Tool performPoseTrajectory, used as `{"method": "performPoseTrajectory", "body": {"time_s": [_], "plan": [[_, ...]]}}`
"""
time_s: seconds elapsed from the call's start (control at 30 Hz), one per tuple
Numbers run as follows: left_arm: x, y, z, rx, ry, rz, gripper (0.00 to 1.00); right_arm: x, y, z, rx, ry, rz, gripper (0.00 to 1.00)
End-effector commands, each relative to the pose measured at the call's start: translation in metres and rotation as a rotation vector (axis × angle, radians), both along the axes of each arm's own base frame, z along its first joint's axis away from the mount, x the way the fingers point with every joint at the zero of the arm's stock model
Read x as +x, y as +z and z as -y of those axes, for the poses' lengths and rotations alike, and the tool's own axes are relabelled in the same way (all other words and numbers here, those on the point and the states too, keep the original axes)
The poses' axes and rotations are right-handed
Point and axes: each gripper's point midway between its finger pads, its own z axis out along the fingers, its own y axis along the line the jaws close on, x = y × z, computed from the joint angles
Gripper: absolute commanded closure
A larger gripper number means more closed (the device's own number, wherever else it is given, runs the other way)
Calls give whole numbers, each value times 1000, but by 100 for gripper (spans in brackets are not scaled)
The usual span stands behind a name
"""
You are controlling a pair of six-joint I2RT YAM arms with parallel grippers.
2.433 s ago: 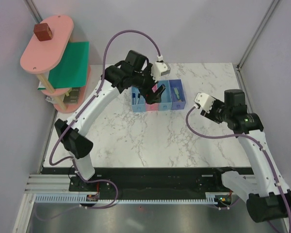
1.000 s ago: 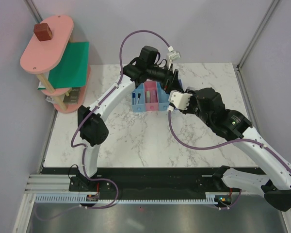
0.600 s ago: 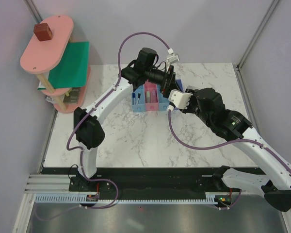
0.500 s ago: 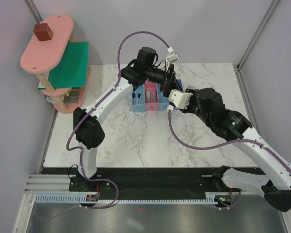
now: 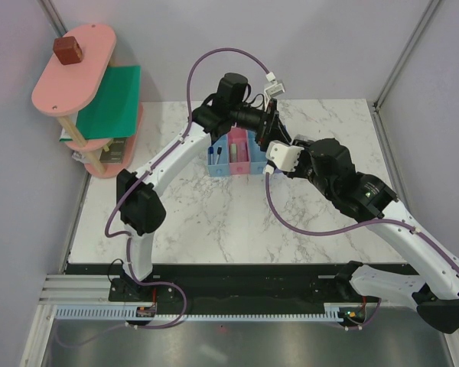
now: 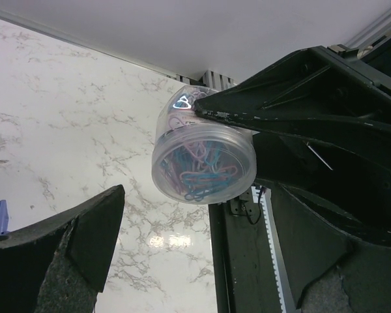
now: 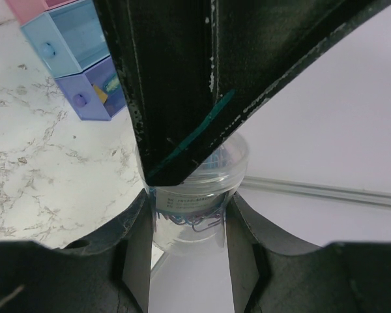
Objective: Sort the stationery into containers
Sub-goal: Move the storage box to the center of the board.
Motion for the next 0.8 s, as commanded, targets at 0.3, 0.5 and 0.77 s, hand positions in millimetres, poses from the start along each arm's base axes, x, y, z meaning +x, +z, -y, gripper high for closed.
{"method": "performPoseTrajectory", "body": {"time_s": [0.3,0.5,0.77], "plan": [[-8,12,17,-36,-23,29,3,5,22,-1,48,-24,66,88],[-7,11,17,-35,-22,31,6,4,21,0,49,-26,69,88],[-9,6,16,-29,-26,18,9,5,18,1,44,-28,68,88]]}}
